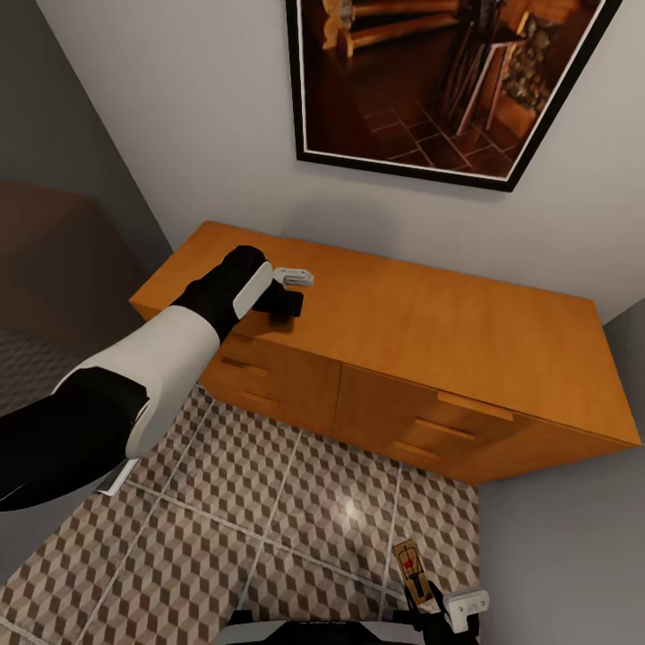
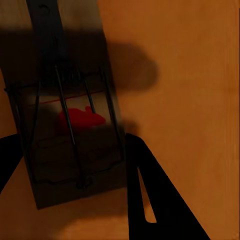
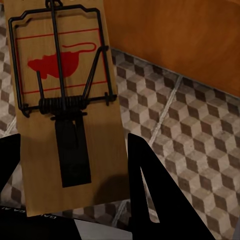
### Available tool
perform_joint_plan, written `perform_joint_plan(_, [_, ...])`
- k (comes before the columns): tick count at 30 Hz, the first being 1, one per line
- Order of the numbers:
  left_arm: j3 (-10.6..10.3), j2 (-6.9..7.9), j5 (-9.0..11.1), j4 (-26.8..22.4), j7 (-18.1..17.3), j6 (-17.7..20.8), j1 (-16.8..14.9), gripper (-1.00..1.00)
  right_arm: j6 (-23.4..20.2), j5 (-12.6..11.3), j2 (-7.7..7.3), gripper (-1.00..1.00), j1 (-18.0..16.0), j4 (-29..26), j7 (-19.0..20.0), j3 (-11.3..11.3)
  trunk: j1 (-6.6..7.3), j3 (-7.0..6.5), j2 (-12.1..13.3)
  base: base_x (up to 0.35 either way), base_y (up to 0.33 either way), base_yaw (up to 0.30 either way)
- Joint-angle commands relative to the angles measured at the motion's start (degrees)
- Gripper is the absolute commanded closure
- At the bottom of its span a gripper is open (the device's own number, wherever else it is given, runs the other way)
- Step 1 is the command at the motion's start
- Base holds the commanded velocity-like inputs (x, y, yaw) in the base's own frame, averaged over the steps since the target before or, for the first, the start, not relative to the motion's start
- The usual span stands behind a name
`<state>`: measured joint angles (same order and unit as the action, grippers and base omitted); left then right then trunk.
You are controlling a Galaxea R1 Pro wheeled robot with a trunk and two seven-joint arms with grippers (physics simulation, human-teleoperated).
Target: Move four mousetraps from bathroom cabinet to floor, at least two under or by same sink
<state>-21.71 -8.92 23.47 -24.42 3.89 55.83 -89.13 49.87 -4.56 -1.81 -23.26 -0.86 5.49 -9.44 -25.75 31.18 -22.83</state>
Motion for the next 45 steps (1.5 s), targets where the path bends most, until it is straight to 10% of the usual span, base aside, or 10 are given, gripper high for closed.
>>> perform_joint_plan(1, [-0.34, 0.04, 0.44, -0.48, 0.3, 0.22, -0.03, 1.0, 0.14, -0.71, -0.02, 1.0, -0.03, 0.04, 0.77, -0.05, -0.03, 0.08, -0.09, 0.0, 0.0, 0.0])
perform_joint_plan(45, [-0.26, 0.22, 0.35, -6.08, 0.39, 1.72, -0.08, 1.0, 0.85, -0.71, -0.2, 1.0, 0.24, 0.05, 0.85, -0.01, -0.03, 0.08, -0.09, 0.0, 0.0, 0.0])
